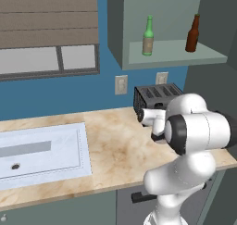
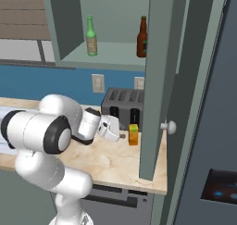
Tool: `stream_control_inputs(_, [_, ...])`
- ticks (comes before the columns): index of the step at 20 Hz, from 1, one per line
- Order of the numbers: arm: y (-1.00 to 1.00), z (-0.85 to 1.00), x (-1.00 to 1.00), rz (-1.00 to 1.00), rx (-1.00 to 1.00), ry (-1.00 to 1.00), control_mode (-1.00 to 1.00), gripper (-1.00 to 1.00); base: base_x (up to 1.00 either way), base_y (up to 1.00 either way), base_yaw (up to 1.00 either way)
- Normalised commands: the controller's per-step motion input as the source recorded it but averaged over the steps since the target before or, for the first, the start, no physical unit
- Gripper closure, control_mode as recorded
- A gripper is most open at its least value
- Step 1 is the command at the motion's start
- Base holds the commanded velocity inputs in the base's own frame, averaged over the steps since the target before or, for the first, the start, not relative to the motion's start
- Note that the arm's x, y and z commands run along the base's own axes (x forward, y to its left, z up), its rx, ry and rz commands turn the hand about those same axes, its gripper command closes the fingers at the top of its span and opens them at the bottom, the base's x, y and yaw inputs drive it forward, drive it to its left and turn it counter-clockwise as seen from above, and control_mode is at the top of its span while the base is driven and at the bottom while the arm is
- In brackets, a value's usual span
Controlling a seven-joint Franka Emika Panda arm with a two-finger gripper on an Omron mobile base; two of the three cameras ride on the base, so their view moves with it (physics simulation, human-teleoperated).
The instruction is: Sort all alcoholic drinks to one cabinet, and non-alcoholic drinks to the other.
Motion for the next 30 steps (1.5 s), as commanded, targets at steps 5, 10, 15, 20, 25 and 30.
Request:
stream_control_inputs(5, [0.00,-0.06,0.19,0.02,0.00,-0.04,-1.00,-1.00,0.00,0.00,0.00])
stream_control_inputs(10, [-0.05,-0.06,0.18,0.02,0.00,-0.04,-1.00,-1.00,0.00,0.00,0.00])
stream_control_inputs(15, [-0.16,-0.09,0.05,0.01,0.00,-0.03,-1.00,-1.00,0.00,0.00,0.00])
stream_control_inputs(20, [-0.22,-0.09,0.00,0.00,0.00,-0.02,-1.00,-1.00,0.00,0.00,0.00])
stream_control_inputs(25, [-0.19,-0.08,0.00,0.00,0.00,-0.02,-1.00,-1.00,0.00,0.00,0.00])
stream_control_inputs(30, [-0.15,-0.09,0.02,0.00,0.00,-0.02,-1.00,-1.00,0.00,0.00,0.00])
